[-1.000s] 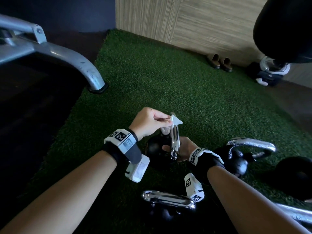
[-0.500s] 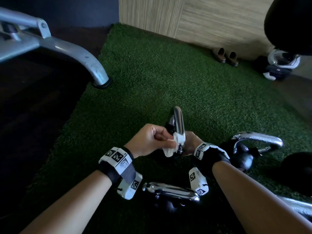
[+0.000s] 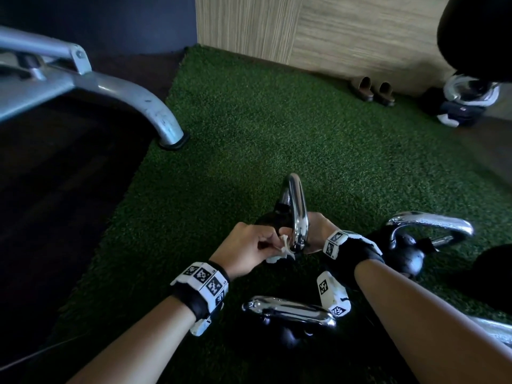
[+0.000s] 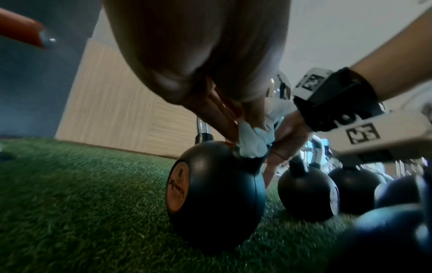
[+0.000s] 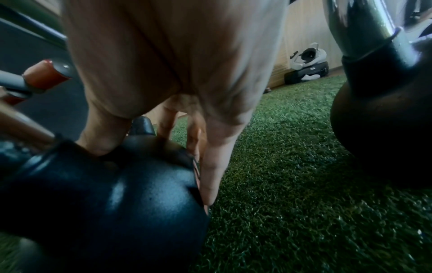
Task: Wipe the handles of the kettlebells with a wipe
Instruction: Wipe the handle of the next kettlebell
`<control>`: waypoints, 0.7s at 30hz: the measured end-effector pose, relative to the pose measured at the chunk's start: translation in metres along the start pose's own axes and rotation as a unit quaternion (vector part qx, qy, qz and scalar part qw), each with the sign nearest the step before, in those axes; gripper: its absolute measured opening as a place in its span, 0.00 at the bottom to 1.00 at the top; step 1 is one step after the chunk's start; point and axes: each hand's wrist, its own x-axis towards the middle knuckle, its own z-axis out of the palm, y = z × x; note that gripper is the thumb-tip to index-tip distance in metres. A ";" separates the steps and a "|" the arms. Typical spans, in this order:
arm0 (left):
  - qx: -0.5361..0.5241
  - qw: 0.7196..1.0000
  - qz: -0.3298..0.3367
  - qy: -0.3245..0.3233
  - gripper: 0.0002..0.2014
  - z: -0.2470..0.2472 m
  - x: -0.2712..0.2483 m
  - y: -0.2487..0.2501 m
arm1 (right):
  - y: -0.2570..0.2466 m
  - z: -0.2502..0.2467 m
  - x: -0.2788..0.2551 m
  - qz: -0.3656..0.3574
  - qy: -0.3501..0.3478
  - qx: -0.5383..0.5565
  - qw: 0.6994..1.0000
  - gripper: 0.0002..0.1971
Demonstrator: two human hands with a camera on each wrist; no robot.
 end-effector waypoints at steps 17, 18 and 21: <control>-0.420 0.885 -0.171 0.106 0.05 -0.051 0.041 0.074 | -0.071 -0.048 -0.077 -0.267 0.137 0.003 0.954 0.27; -0.423 0.884 -0.170 0.100 0.05 -0.050 0.043 0.079 | -0.073 -0.044 -0.077 -0.283 0.145 0.001 0.948 0.29; -0.435 0.882 -0.164 0.083 0.10 -0.049 0.043 0.084 | -0.072 -0.039 -0.074 -0.310 0.205 -0.004 0.928 0.25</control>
